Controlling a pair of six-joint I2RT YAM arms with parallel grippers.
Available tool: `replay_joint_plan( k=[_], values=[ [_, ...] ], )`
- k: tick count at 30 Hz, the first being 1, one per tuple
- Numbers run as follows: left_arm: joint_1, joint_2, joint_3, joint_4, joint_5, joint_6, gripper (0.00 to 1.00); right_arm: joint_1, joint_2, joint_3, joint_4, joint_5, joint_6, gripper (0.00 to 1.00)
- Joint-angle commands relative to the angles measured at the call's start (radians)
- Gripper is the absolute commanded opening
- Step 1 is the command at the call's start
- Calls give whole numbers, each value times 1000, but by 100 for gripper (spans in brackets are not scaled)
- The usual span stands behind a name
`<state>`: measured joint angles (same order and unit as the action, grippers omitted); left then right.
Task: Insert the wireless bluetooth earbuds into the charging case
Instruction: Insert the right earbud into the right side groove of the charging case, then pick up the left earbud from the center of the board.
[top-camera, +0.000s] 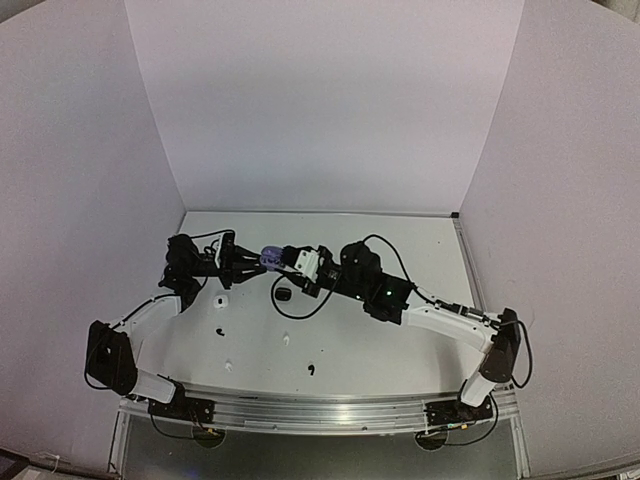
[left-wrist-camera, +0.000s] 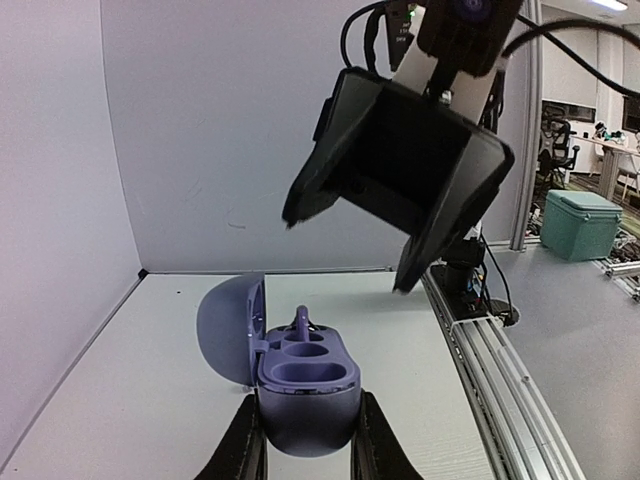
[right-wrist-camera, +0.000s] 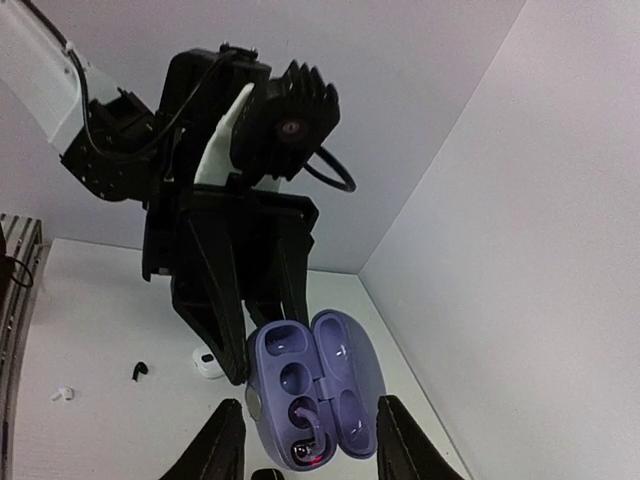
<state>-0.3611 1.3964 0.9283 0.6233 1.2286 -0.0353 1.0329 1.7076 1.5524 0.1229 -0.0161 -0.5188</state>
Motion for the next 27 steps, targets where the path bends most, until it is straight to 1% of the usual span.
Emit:
replay_joint_plan(
  k=[1,3,5,7,8,10,13,15,17,19,21,22,25,27],
  values=[
    [1,-7,-9,-4,-21,-10,0,2,-100,44,21,-23,136,45],
    [1,-6,-11,-4,-24,-11,0,-4,-115,48,17,13,188,49],
    [1,-10,-14,-5,-36,-14,0,-40,-133,55,-5,68,297,57],
    [1,-17,-19,-6,-55,-16,0,-113,-141,82,-106,121,428,64],
    [1,-20,-22,-10,-66,-18,0,-169,-139,100,-184,154,501,65],
    [1,-25,-27,-21,-91,-16,0,-256,-130,116,-333,194,692,66],
    [1,-33,-32,-33,-109,-13,0,-400,-99,108,-546,224,884,66],
    [1,-37,-37,-37,-113,-13,0,-475,-64,91,-680,198,996,66],
    [1,-40,-40,-38,-118,-12,0,-542,-32,48,-762,161,1058,67],
    [1,-42,-42,-38,-122,-12,0,-585,1,1,-792,114,1069,68],
    [1,-42,-43,-40,-123,-12,0,-602,52,-26,-801,70,1013,66],
    [1,-41,-43,-41,-123,-12,0,-606,84,-25,-813,57,982,63],
    [1,-37,-40,-48,-125,-7,0,-612,191,26,-890,63,919,46],
    [1,-36,-37,-56,-126,0,0,-617,245,65,-932,70,914,37]
  ],
)
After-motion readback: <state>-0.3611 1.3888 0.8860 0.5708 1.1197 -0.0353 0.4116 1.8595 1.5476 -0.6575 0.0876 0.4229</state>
